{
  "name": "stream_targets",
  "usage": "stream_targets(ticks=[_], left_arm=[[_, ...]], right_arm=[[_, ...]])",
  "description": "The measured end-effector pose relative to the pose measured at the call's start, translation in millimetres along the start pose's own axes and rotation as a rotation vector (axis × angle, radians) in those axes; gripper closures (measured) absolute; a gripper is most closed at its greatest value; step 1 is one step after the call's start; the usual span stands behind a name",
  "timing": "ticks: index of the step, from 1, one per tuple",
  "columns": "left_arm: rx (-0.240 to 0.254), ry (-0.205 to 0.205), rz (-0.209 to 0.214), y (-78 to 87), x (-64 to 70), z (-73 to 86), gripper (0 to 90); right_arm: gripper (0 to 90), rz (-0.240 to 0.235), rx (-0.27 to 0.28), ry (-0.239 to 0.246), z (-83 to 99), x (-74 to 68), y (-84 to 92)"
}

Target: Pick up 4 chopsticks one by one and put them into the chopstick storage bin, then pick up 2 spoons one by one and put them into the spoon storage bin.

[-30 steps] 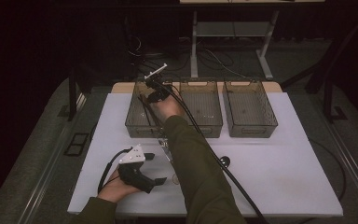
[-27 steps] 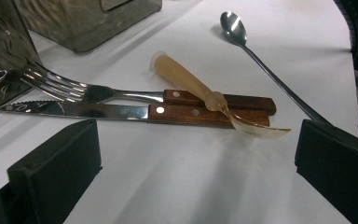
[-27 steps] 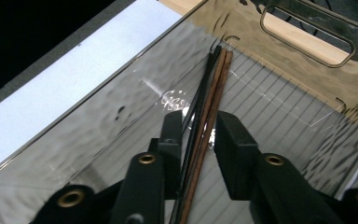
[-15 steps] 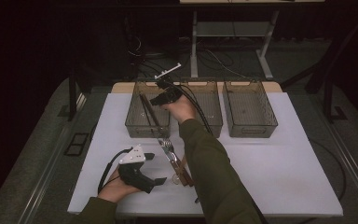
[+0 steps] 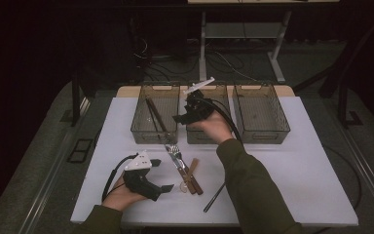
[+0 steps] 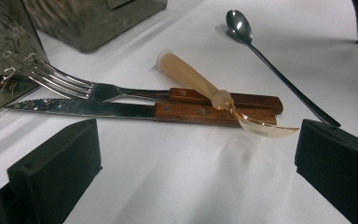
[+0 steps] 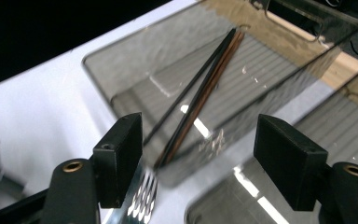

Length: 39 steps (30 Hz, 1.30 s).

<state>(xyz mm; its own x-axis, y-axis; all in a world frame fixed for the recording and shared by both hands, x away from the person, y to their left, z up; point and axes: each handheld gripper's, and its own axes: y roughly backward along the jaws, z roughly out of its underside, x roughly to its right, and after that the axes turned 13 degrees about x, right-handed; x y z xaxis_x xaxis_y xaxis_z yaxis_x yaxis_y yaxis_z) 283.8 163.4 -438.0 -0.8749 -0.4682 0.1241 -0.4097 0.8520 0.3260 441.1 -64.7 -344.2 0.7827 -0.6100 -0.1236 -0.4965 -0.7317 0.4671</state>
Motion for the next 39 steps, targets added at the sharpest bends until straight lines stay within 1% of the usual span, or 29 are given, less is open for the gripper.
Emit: stream_targets(ticks=[3, 6, 8, 9, 10, 13, 14, 18, 21, 26, 28, 31, 32, 35, 38, 39], left_arm=[[0.007, 0.012, -0.004, -0.1, -0.6, 0.2, 0.0], [0.001, 0.014, -0.009, -0.1, -0.7, 0.5, 0.0], [-0.005, 0.008, -0.010, 0.3, -0.8, 0.2, 0.0], [-0.016, 0.000, -0.008, 0.7, -1.4, -0.1, 0.0], [-0.011, 0.006, -0.012, 0.0, -0.9, 0.2, 0.0], [-0.024, -0.005, -0.019, 1.1, -0.9, 0.7, 0.0], [-0.024, -0.001, -0.023, 1.4, -0.3, 0.9, 0.0], [-0.021, 0.004, -0.032, 1.8, 0.0, 1.6, 0.0], [-0.022, 0.010, -0.037, 2.5, -0.4, 2.9, 0.0], [-0.018, 0.008, -0.045, 3.4, -1.5, 3.3, 0.0], [-0.024, 0.005, -0.052, 3.7, -1.5, 3.9, 0.0], [-0.026, 0.007, -0.060, 4.6, -1.3, 4.3, 0.0], [-0.024, 0.008, -0.062, 5.0, -1.1, 4.2, 0.0], [-0.026, 0.008, -0.072, 6.0, 0.2, 4.6, 0.0], [-0.028, 0.010, -0.080, 7.4, 1.6, 5.6, 0.0], [-0.029, 0.008, -0.082, 8.0, 1.9, 5.6, 0.0]], right_arm=[[32.1, -0.006, 0.005, 0.015, 10.7, 0.0, 13.5], [32.1, -0.007, 0.023, 0.017, 20.0, 1.1, 27.8], [32.2, -0.015, 0.039, 0.008, 24.7, 1.8, 38.0], [32.2, -0.018, 0.044, 0.006, 26.9, 2.1, 43.2], [32.2, -0.019, 0.048, 0.007, 29.1, 2.3, 48.1], [32.3, -0.023, 0.058, 0.015, 35.7, 3.1, 61.5], [32.4, -0.023, 0.056, 0.010, 38.2, 2.9, 65.8], [32.3, -0.025, 0.060, 0.016, 50.5, 5.5, 79.9], [32.3, -0.025, 0.060, 0.006, 60.5, 8.9, 88.8], [33.1, -0.034, 0.065, -0.010, 79.0, 15.8, 103.5], [33.9, -0.037, 0.066, -0.013, 86.4, 18.0, 109.5], [38.7, -0.041, 0.065, -0.015, 96.7, 19.6, 119.2], [41.7, -0.041, 0.062, -0.017, 100.0, 19.9, 122.3], [51.7, -0.029, 0.056, -0.019, 111.7, 20.5, 130.6], [63.3, -0.006, 0.026, -0.021, 125.3, 20.8, 135.4], [67.4, -0.005, 0.012, -0.022, 129.6, 20.8, 136.4]])
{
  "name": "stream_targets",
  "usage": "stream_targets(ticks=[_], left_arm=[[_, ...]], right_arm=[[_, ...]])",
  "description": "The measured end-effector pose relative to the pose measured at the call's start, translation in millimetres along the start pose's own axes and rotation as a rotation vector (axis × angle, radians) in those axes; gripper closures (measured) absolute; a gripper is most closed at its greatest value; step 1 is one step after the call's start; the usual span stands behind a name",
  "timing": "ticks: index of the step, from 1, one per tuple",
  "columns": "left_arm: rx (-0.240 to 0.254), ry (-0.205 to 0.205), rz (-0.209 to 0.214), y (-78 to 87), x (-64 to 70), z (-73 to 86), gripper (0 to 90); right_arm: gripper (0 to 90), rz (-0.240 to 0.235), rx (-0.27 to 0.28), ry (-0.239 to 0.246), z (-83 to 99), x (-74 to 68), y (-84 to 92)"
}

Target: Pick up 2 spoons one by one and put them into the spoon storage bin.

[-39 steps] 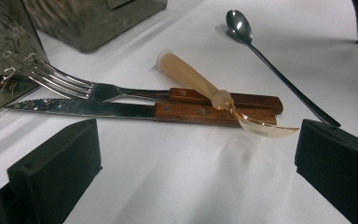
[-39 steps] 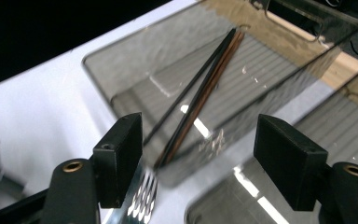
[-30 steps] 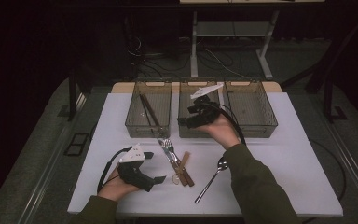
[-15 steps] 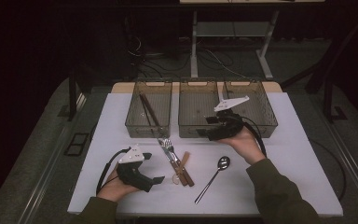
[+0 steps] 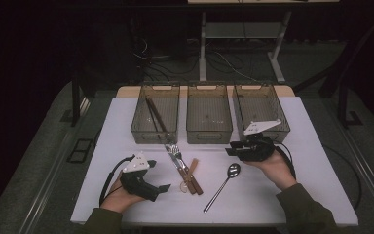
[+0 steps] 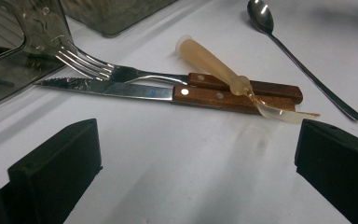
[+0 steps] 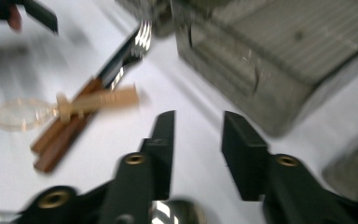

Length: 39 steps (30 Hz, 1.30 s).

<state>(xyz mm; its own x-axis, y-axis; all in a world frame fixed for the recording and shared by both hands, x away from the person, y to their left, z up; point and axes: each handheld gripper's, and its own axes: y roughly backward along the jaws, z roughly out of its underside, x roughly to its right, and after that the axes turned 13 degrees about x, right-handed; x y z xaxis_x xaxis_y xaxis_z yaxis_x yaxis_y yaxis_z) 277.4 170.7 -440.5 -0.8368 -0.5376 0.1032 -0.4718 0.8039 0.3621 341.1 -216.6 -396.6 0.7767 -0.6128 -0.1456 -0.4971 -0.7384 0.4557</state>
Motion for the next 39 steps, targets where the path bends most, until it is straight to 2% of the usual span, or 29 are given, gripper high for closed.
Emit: stream_targets(ticks=[5, 9, 14, 19, 25, 39], left_arm=[[0.004, -0.001, 0.000, 1.2, 1.9, 0.2, 0.0], [-0.005, -0.011, 0.015, -1.0, 2.9, 0.5, 0.0], [-0.006, -0.018, 0.023, -1.9, 4.1, -0.1, 0.0], [-0.006, -0.019, 0.026, -3.0, 4.1, -0.6, 0.0], [-0.008, -0.018, 0.027, -3.4, 4.6, -0.6, 0.0], [-0.007, -0.017, 0.027, -3.1, 4.7, -0.6, 0.0]], right_arm=[[81.5, 0.019, -0.044, 0.008, 15.4, -1.4, 3.0], [89.4, 0.029, -0.072, 0.010, 19.0, -1.6, -5.0], [89.4, 0.016, -0.119, 0.035, 21.8, -7.3, -20.3], [89.4, 0.031, -0.160, 0.063, 25.7, -10.3, -28.4], [89.4, 0.046, -0.192, 0.063, 27.9, -8.4, -28.9], [89.4, 0.053, -0.213, 0.055, 33.2, -7.0, -20.0]])
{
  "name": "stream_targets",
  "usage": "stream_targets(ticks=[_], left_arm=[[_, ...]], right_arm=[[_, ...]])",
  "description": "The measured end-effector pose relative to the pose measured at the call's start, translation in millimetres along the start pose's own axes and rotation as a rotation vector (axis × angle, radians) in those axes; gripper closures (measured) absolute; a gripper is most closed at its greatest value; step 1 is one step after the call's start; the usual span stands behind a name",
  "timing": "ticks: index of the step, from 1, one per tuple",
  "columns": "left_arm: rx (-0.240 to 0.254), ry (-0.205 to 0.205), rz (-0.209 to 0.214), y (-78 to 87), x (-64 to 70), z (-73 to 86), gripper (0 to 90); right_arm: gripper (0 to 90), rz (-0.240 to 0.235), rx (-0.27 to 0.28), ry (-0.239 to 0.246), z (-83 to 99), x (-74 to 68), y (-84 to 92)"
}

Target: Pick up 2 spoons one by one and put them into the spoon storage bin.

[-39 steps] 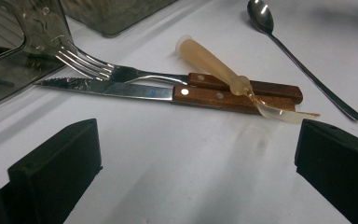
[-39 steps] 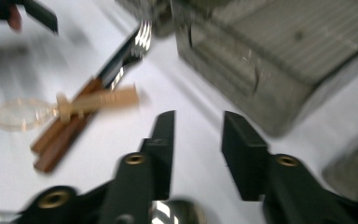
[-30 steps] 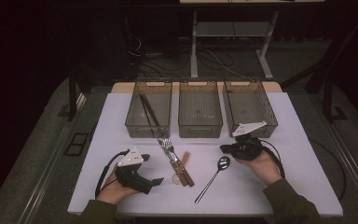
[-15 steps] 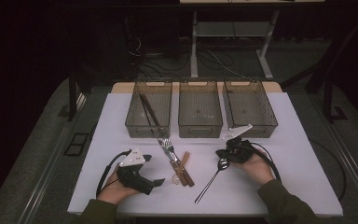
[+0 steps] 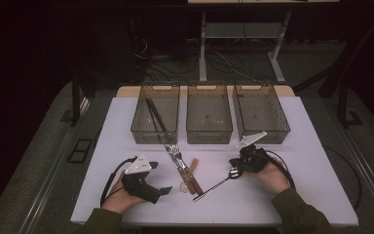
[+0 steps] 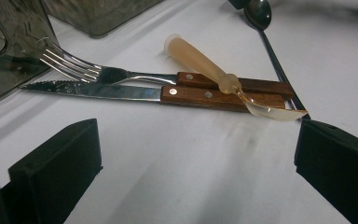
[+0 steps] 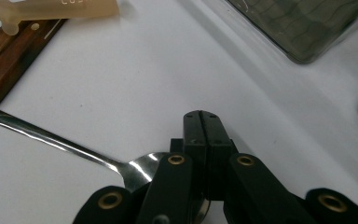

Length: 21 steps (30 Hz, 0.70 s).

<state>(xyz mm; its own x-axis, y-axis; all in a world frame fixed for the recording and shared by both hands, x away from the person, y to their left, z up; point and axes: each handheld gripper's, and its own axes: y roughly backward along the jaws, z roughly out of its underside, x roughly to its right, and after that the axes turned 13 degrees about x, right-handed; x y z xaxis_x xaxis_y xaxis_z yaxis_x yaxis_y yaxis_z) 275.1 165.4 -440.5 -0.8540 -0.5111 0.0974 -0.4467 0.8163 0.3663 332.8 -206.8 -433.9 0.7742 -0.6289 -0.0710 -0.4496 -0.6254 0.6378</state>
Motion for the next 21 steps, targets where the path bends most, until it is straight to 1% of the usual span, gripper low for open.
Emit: stream_targets(ticks=[2, 3, 5, 6, 8, 10, 11, 14, 16, 18, 21], left_arm=[[0.000, 0.000, 0.000, 0.0, 0.1, -0.1, 0.0], [0.000, 0.001, -0.001, 0.2, 0.3, -0.2, 0.0], [0.001, 0.001, -0.001, 0.4, 0.5, -0.2, 0.0], [0.002, 0.002, 0.000, 0.5, 0.3, -0.1, 0.0], [-0.001, -0.002, 0.001, 0.8, -0.6, -0.1, 0.0], [-0.002, -0.001, 0.003, 0.8, -0.9, -0.1, 0.0], [-0.003, -0.001, 0.003, 0.9, -0.9, -0.1, 0.0], [-0.001, -0.001, 0.003, 0.6, -0.8, -0.2, 0.0], [-0.001, 0.001, 0.002, 0.1, -0.7, -0.2, 0.0], [-0.001, 0.002, 0.002, -0.1, -0.3, -0.2, 0.0], [-0.001, 0.002, 0.002, 0.1, -0.3, -0.1, 0.0]], right_arm=[[89.2, 0.003, 0.004, -0.002, 0.2, 0.4, 1.8], [87.3, 0.003, 0.013, -0.004, 0.1, 1.3, 3.3], [83.0, -0.005, 0.036, -0.022, -0.6, 3.1, 8.5], [80.7, -0.011, 0.048, -0.032, -0.6, 4.1, 11.7], [72.3, -0.024, 0.075, -0.056, 0.9, 6.1, 17.7], [66.8, -0.038, 0.081, -0.065, 5.8, 7.6, 21.8], [63.1, -0.037, 0.078, -0.070, 9.0, 8.1, 23.3], [57.6, -0.048, 0.080, -0.084, 18.3, 10.2, 25.4], [55.6, -0.059, 0.073, -0.094, 21.1, 11.1, 24.6], [54.4, -0.069, 0.065, -0.094, 21.2, 10.7, 21.9], [54.0, -0.093, 0.048, -0.080, 21.8, 8.9, 17.1]])
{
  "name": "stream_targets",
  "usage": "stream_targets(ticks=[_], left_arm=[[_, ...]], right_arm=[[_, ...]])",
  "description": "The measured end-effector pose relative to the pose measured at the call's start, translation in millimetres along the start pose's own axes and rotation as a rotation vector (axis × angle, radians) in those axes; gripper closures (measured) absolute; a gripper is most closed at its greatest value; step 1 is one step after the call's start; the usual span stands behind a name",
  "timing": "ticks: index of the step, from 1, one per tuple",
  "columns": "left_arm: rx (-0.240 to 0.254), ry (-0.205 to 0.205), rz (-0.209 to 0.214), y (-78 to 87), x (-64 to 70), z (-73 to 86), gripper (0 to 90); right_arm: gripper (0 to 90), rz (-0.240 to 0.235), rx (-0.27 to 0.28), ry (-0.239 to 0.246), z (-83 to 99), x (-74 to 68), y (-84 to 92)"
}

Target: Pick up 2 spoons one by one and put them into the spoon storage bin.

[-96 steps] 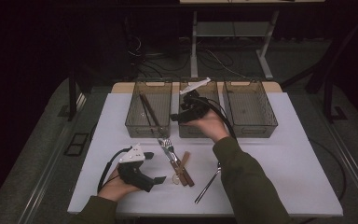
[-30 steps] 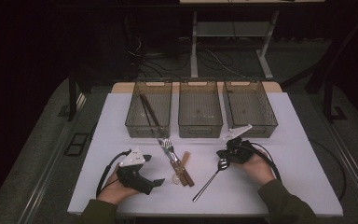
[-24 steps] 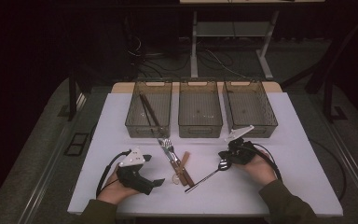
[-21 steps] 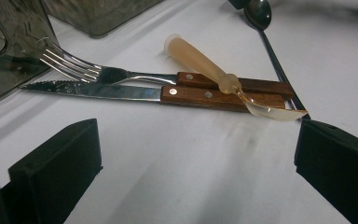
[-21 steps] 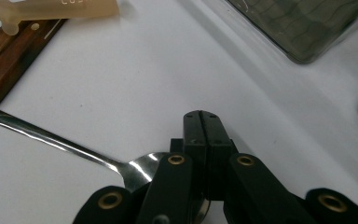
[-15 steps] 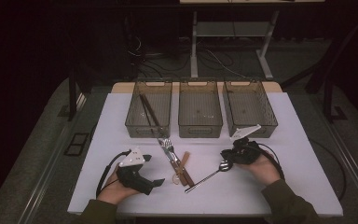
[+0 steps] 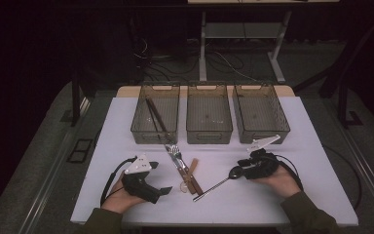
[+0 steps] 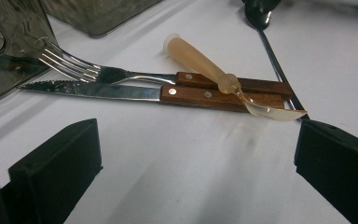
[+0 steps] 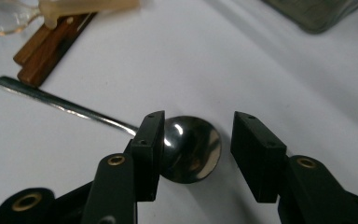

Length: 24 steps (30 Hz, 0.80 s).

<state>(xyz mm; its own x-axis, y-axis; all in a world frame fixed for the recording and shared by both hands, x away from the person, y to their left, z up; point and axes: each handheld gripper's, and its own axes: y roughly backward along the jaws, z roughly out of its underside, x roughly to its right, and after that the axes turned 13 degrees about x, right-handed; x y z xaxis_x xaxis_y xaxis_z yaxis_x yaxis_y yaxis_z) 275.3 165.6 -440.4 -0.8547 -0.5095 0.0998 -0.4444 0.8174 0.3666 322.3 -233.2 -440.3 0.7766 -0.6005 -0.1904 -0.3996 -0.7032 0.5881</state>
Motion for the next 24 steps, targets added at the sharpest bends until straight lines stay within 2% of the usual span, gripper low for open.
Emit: stream_targets(ticks=[3, 7, 13, 24], left_arm=[[-0.001, 0.000, 0.001, 0.0, -0.5, 0.1, 0.0], [0.000, 0.001, 0.000, 0.1, -0.1, 0.0, 0.0], [-0.001, 0.000, 0.001, 0.0, -0.1, 0.1, 0.0], [0.000, 0.000, 0.000, 0.1, 0.3, -0.2, 0.0]], right_arm=[[53.4, -0.011, -0.027, 0.021, 2.0, -1.5, -3.2], [54.2, -0.022, -0.031, 0.053, 2.8, -2.5, -2.4], [62.1, -0.042, -0.035, 0.108, 4.6, -1.9, -0.3], [74.8, -0.107, -0.045, 0.127, 9.5, 7.1, 9.1]])
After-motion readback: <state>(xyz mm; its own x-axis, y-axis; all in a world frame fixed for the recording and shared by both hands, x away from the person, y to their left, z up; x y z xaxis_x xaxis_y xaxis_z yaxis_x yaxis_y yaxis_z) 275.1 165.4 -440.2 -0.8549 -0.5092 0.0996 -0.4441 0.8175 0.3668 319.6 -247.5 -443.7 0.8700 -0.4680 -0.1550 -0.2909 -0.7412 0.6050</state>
